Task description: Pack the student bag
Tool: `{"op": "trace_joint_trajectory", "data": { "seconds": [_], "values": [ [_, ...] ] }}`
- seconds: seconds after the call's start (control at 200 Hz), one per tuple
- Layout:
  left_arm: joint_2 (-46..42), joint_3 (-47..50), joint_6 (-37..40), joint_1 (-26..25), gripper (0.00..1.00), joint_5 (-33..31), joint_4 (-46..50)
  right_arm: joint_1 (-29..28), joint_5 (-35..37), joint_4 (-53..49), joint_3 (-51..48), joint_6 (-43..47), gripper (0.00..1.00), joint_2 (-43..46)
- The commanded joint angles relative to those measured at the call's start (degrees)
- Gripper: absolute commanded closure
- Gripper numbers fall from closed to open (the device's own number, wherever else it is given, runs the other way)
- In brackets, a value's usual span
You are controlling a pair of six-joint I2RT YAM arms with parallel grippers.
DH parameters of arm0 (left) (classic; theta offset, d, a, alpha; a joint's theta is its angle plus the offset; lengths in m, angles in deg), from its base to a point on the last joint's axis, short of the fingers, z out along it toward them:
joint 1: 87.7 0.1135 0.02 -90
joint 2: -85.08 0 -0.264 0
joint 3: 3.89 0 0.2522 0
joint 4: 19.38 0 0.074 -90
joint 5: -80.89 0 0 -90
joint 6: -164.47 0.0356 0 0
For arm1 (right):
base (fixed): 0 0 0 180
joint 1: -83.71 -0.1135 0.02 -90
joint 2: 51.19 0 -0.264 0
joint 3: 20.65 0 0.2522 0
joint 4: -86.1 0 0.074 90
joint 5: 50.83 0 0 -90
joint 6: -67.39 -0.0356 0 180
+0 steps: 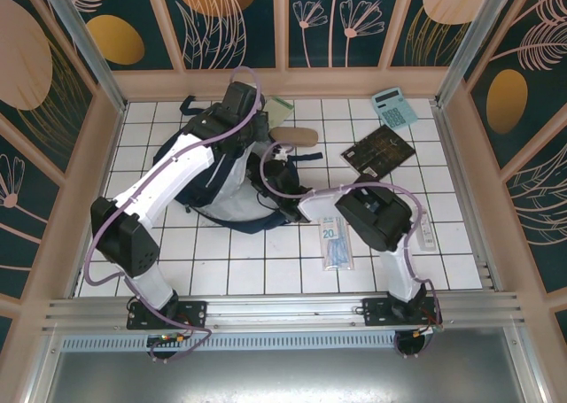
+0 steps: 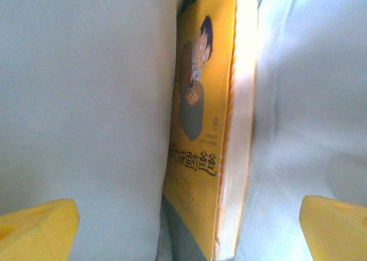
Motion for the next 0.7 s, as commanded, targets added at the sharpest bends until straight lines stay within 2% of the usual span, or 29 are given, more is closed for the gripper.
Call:
{"op": "trace_joint_trajectory", "data": {
  "seconds": [0.0,0.205,0.38,0.546,0.601,0.696],
  "values": [
    [-3.9,0.9,0.6,0.6,1.00,-2.2,-4.2,0.3,2.4,-1.3,-3.7,2.2,0.01,6.9],
    [-5.3,4.0,0.8,0.8,1.00,-3.1,-5.2,1.0,6.5,-5.3,-15.6,3.8,0.01,19.2],
    [-5.5,8.3,-0.7,0.8,1.00,-0.5,-7.8,3.4,9.1,-13.5,-21.9,6.2,0.01,30.8],
    [-8.6,17.2,-3.3,0.8,1.00,4.6,-16.1,8.2,9.8,-19.6,-29.7,8.4,0.01,42.2],
    [-8.5,18.4,-3.6,0.7,0.97,6.0,-17.1,10.1,10.1,-21.8,-31.6,9.4,0.01,46.2],
    [-8.2,20.6,-4.0,0.7,0.85,8.2,-19.9,14.4,11.0,-26.5,-34.3,12.2,0.01,53.1]
  ]
}}
